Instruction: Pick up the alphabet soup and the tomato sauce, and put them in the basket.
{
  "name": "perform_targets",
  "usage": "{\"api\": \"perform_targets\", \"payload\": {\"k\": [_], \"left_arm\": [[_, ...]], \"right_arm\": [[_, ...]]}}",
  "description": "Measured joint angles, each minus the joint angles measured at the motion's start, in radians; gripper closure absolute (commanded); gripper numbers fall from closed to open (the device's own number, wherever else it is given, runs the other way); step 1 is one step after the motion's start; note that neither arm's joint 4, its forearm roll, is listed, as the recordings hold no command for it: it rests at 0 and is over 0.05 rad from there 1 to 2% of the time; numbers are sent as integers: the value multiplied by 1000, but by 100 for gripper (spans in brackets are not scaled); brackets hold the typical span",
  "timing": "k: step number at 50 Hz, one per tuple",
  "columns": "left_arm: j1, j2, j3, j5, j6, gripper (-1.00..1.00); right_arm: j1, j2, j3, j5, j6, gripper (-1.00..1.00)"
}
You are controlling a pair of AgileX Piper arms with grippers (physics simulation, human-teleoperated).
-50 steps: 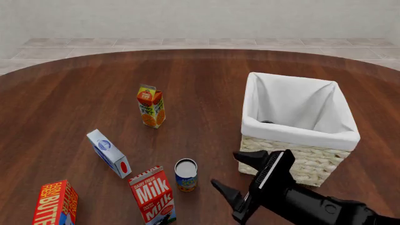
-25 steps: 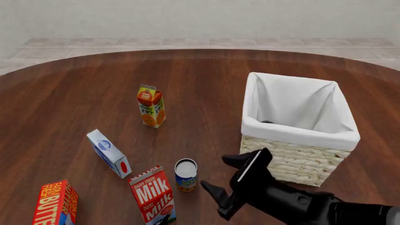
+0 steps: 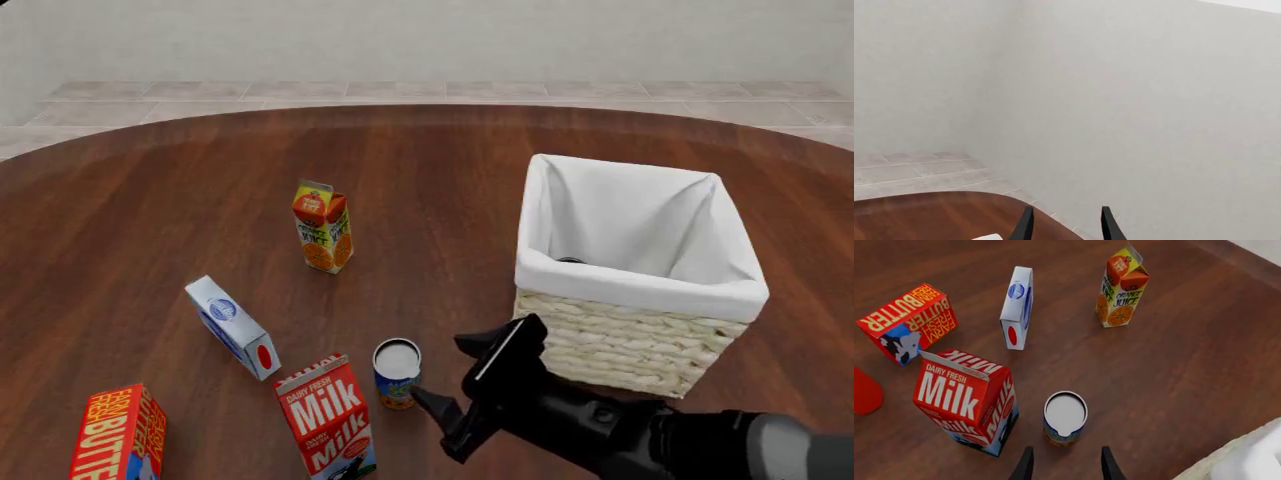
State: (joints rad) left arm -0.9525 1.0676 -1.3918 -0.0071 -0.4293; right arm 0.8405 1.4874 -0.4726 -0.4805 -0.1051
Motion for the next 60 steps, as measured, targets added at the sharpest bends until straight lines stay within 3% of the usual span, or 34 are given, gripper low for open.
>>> {"api": "perform_targets", "payload": {"k": [60], "left_arm": [[-4, 6, 26, -27, -19, -100]], "right_arm": [[-1, 164, -80, -52, 3, -100]]}}
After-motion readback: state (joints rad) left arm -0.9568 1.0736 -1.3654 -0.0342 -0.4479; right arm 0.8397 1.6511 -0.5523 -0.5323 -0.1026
